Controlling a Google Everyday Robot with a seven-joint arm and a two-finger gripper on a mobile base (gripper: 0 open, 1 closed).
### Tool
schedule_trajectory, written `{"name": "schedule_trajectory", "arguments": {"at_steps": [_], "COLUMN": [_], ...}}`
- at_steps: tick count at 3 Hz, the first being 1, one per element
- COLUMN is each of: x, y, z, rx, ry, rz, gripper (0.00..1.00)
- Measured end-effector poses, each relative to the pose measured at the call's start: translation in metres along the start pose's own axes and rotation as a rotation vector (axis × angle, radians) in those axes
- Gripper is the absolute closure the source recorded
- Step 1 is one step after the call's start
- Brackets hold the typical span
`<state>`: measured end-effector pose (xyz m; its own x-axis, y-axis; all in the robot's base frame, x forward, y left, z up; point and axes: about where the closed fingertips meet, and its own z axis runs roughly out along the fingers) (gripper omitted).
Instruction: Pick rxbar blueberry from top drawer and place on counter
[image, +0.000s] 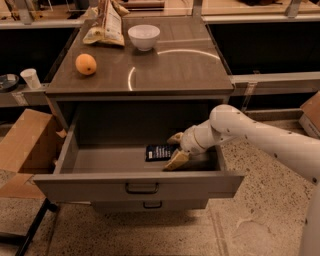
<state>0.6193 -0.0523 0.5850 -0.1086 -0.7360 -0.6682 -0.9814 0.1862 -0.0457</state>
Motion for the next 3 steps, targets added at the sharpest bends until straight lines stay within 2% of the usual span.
{"name": "schedule_trajectory", "arguments": {"at_steps": [1,2,3], "x": [-0.005,-0.018,-0.040], "y": [0.000,0.003,0.009], "z": [-0.005,-0.024,-0.076], "rx": [0.000,0.050,0.127], "ry": [0.000,-0.098,-0.209], "rz": [0.000,-0.037,-0.135], "gripper": [0.94,1.00,1.00]}}
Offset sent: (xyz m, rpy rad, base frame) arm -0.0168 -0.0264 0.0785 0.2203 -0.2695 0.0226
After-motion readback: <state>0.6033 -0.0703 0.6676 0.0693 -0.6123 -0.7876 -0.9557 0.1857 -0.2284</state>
